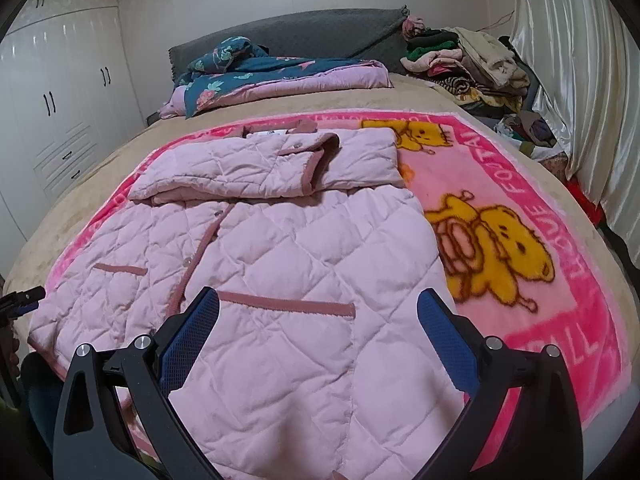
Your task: Fold large clothes
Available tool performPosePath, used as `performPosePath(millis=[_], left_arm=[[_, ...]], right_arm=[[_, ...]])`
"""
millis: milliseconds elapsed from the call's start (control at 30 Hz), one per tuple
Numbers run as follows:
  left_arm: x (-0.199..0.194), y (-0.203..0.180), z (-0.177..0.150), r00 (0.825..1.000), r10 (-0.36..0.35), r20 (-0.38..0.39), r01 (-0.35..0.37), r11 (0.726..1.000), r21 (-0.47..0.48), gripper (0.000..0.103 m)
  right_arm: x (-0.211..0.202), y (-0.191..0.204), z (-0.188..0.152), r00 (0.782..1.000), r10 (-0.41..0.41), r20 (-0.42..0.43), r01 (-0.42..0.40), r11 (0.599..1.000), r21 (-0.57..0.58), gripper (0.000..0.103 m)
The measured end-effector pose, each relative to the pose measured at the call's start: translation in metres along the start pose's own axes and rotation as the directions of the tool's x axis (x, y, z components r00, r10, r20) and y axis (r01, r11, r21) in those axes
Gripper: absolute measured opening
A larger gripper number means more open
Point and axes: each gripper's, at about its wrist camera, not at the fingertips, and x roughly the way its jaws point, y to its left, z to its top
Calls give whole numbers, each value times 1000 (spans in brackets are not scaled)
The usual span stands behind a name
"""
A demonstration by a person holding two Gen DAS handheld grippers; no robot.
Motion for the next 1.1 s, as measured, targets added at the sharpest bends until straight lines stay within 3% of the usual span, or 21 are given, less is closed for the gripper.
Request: performPosePath(millis=[200, 433, 867, 1100], left_arm=[[3, 14, -14, 998, -43, -38, 42, 999, -29, 77], [6, 21, -28, 994, -78, -71, 75, 996, -50, 73], [7, -12, -34, 995, -64, -77, 66, 997, 36, 57], [10, -18, -36, 996, -32, -79, 37, 997, 63, 57]], right_arm=[[-2, -8, -7, 1000, -7, -8, 7, 1000, 6, 99], [-4, -21, -20, 999, -25, -26, 25, 999, 19, 99], [-4, -62, -68, 989, -43, -144, 52, 997, 57, 99], [-3, -80, -100, 972, 11, -233, 13, 995, 102, 99]])
